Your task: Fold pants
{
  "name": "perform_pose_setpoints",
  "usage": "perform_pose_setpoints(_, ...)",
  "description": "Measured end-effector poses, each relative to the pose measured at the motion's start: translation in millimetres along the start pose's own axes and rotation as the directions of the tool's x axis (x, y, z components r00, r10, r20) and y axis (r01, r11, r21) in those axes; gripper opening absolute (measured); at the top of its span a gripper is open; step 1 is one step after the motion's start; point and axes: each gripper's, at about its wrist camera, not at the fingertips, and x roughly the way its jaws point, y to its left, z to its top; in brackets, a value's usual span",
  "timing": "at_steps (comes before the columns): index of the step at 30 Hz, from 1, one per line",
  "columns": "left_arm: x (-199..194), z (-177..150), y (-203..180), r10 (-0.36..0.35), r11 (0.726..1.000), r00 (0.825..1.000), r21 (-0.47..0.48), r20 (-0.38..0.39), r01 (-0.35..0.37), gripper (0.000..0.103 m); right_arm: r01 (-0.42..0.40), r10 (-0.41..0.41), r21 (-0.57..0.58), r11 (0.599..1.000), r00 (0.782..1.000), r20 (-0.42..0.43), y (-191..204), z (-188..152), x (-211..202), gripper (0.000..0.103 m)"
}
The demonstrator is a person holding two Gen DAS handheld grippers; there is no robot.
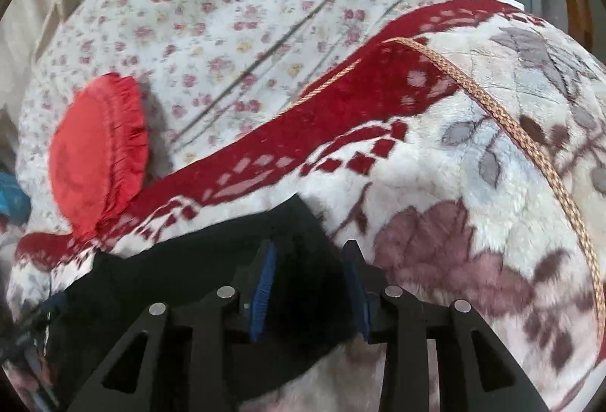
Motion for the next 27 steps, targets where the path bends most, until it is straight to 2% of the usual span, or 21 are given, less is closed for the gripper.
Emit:
perform_pose_setpoints(4,10,11,-26,-0.046,0.998,0.999,0.045,-0.023,0.047,0.077,0.003,-0.007,-0.066,0.998,0.998,-0.064,13,-20,13,0.035)
perform_pose_setpoints(6,19,16,-42,-0.074,0.995,0.996,0.069,-0.045,0.077,0.077,0.02,-0.025,-0.046,0.999,0.995,-0.101,7,-24,23,0.035)
perform_pose_setpoints(9,32,23,-66,-0.108,0.988,0.99,0.104,-0.09,0.117,0.077,0.021,-0.021,-0.008,1.0,0.995,-0.096,1,-22,15,0.035)
perform_pose_setpoints(12,50,33,-94,-0.181,0.971,0.972,0.132,-0.151,0.201,0.077,0.008,-0.004,0.063,0.998,0.997,-0.074,-9,-25,-2,0.037)
perform_pose_setpoints(14,63,41,-111,-0.216,0.959,0.959,0.145,-0.182,0.243,0.078,-0.033,0.043,0.135,0.99,0.996,-0.074,-18,-31,-8,0.052)
perform_pose_setpoints(17,81,51,-135,-0.23,0.947,0.95,0.176,-0.209,0.268,0.079,-0.072,0.092,0.205,0.976,0.992,-0.089,-25,-47,-11,0.053)
perform_pose_setpoints(21,105,63,-169,-0.284,0.915,0.929,0.224,-0.237,0.336,0.079,-0.095,0.12,0.197,0.976,0.986,-0.117,-21,-63,-8,0.053)
perform_pose_setpoints(27,148,79,-197,-0.293,0.903,0.902,0.218,-0.316,0.37,0.079,-0.141,0.17,0.262,0.955,0.981,-0.09,-29,-61,2,0.054)
